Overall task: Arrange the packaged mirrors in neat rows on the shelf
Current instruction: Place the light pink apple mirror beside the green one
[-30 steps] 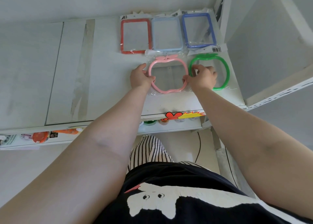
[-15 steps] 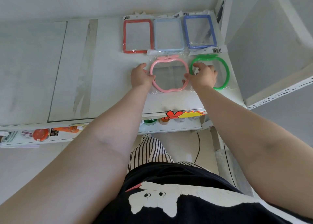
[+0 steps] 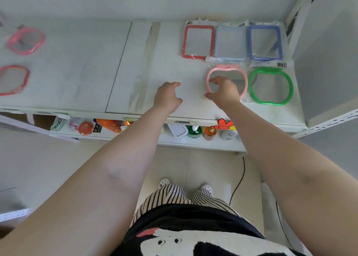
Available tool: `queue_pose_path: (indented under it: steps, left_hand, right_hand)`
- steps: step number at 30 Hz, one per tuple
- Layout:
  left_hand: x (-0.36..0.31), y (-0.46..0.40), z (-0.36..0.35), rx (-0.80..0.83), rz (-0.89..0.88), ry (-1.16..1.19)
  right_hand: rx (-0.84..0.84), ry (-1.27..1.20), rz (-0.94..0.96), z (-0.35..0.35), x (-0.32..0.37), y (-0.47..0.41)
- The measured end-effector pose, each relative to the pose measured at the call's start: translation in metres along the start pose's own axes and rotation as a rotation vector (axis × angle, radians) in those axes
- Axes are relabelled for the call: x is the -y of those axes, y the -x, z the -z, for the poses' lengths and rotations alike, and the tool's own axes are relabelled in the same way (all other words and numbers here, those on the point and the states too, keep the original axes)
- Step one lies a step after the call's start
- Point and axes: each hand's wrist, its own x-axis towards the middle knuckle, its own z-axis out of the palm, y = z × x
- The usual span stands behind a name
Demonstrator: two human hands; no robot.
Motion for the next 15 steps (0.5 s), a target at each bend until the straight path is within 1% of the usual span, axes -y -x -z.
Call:
queue_pose_path:
  steps: [7, 15]
  left_hand:
    - [0.084, 0.044, 0.054, 0.017, -0.03, -0.07]
    - [0.253, 0.114, 0.133, -0.058, 0.033, -0.108]
  right_hand:
    - [0.087, 0.14, 0.195, -0.067, 0.072, 0.037]
    - [0.191, 0.195, 0.345, -0.198, 0.2, 0.099]
